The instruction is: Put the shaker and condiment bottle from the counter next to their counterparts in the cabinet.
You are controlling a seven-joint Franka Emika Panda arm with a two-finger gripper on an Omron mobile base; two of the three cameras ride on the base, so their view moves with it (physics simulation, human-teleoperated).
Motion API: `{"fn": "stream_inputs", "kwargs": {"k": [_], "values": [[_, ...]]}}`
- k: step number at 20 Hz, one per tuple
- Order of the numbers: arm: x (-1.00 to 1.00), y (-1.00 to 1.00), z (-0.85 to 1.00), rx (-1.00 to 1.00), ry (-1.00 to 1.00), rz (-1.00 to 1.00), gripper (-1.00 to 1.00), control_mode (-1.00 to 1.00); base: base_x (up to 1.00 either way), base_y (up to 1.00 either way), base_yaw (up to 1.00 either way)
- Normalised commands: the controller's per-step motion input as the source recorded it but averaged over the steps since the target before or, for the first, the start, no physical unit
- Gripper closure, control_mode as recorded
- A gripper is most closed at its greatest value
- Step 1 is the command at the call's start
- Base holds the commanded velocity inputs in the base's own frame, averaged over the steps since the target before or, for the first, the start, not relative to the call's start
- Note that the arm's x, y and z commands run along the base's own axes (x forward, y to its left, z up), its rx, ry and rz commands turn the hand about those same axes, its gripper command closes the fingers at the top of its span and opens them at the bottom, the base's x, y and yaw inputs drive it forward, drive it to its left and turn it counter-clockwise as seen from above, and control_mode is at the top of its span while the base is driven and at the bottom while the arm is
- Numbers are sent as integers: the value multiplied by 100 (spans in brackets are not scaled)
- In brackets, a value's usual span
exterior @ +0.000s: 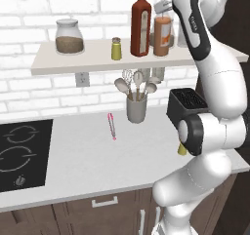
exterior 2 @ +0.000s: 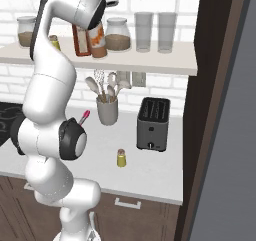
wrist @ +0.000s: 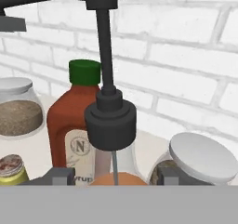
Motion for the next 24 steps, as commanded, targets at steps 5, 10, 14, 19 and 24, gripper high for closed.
{"fn": "stream_inputs", "kwargs": {"k": [5, 10, 14, 19, 24], "values": [[17, -6, -40, 0, 7, 0, -100, -100, 0, 0, 0], [17, -42, -38, 6, 8, 0, -100, -100, 0, 0, 0], [6, -35, -38, 4, 6, 0, -100, -100, 0, 0, 0], [4, -31, -42, 3, 6, 0, -100, -100, 0, 0, 0], [4, -25, -43, 1, 6, 0, -100, -100, 0, 0, 0]]}}
